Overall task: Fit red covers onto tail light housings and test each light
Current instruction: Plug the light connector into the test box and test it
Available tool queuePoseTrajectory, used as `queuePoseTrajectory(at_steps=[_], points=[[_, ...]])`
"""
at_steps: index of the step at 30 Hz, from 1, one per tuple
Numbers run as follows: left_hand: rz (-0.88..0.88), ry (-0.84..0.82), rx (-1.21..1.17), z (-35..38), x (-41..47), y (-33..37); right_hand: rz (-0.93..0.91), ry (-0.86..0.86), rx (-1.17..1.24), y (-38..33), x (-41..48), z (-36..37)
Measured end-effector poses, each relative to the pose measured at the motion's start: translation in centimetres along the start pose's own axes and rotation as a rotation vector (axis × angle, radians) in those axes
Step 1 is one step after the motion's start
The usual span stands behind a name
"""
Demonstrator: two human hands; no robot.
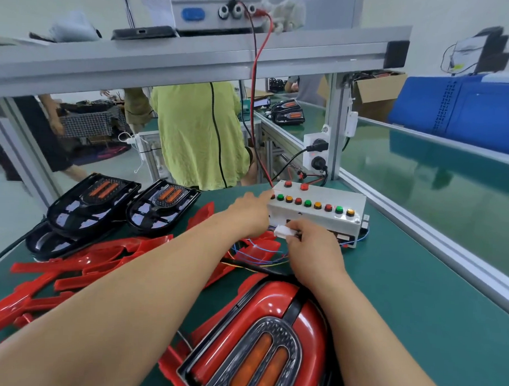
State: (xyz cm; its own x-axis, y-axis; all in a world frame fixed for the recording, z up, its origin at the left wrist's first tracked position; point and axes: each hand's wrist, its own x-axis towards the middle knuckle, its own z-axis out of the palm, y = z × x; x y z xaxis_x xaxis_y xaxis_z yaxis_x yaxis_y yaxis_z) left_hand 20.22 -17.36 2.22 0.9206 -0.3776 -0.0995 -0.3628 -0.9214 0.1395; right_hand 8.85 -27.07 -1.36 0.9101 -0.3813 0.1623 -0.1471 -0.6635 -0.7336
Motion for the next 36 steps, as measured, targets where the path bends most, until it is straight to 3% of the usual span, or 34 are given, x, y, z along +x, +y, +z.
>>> queuePoseTrajectory(at_steps=[7, 23, 26, 30, 36], points=[[0.010, 0.025, -0.042, 0.9, 0.5, -0.5, -0.003, 0.017, -0.034, 0.0, 0.2, 0.0], [0.007, 0.121, 0.129, 1.4, 0.3, -0.6, 0.005, -0.035, -0.072, -0.1, 0.1, -0.2], [0.107, 0.262, 0.101, 1.2, 0.2, 0.0, 0.010, -0.039, -0.057, -0.1, 0.1, -0.2], [0.283, 0.212, -0.059, 0.7, 0.0, 1.6, 0.010, -0.044, -0.069, 0.0, 0.1, -0.1], [0.257, 0.199, -0.028, 0.7, 0.2, 2.1, 0.009, -0.038, -0.067, 0.2, 0.3, 0.0]])
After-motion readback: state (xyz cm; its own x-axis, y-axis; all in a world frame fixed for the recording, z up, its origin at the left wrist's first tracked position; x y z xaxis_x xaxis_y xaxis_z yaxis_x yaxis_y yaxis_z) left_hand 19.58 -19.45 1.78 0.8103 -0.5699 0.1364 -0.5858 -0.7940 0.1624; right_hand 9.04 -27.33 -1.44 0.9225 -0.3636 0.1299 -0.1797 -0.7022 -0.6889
